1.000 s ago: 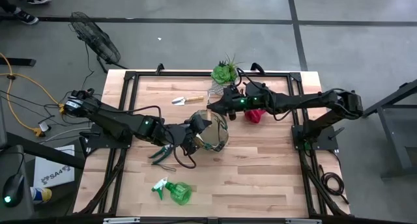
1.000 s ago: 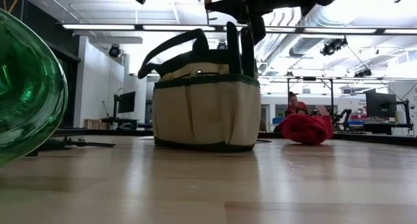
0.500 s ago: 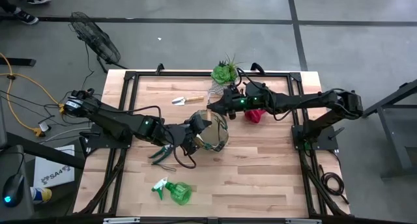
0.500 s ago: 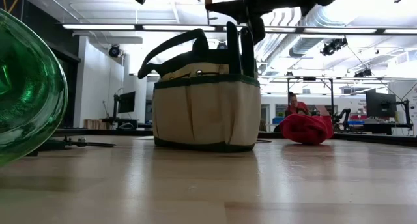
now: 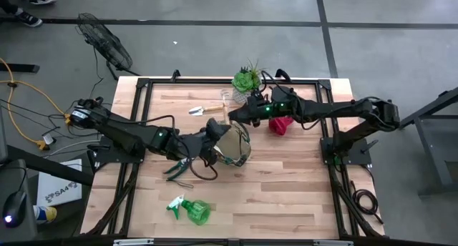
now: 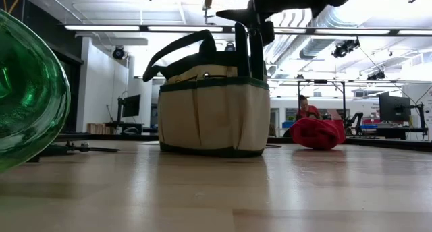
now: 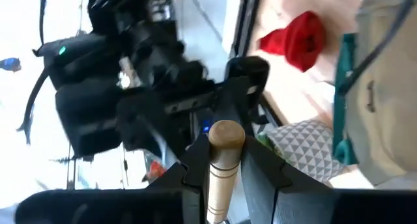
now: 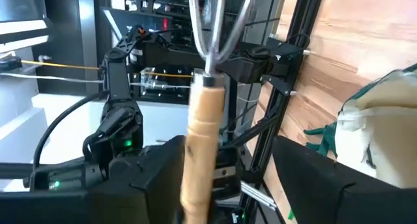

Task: Pick & Place Garden tools in Gardening bag
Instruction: Put the brown hand rake into the brown gardening bag

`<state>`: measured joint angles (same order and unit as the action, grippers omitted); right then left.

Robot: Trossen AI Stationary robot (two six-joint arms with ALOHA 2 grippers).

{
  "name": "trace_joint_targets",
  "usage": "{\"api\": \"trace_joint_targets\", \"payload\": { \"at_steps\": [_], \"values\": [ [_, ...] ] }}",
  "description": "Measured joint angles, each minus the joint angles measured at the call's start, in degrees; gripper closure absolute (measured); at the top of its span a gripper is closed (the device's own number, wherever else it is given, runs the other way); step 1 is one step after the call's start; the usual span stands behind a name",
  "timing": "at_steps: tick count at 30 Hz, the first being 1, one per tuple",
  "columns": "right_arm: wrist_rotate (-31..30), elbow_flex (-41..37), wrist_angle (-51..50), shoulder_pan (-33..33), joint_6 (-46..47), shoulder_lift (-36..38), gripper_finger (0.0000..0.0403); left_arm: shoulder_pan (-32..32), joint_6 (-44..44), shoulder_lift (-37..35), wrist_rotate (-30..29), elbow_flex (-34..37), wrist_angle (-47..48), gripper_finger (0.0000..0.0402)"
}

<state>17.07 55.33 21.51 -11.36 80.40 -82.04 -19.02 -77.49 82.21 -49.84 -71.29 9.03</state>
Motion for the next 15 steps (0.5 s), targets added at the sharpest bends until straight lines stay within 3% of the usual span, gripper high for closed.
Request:
{"api": "trace_joint_targets", "payload": {
  "at_steps": [7, 15],
  "values": [
    [6.8, 0.0, -0.6, -4.0, -1.6, 2.5, 0.0168, -3.0, 8.4, -2.9, -6.8, 0.0, -3.5, 0.0348],
    [8.0, 0.0, -12.0, -8.5, -11.6, 10.2, 0.0168, -10.9, 35.0, -7.9, -16.1, 0.0, -3.5, 0.0348]
  ]
}}
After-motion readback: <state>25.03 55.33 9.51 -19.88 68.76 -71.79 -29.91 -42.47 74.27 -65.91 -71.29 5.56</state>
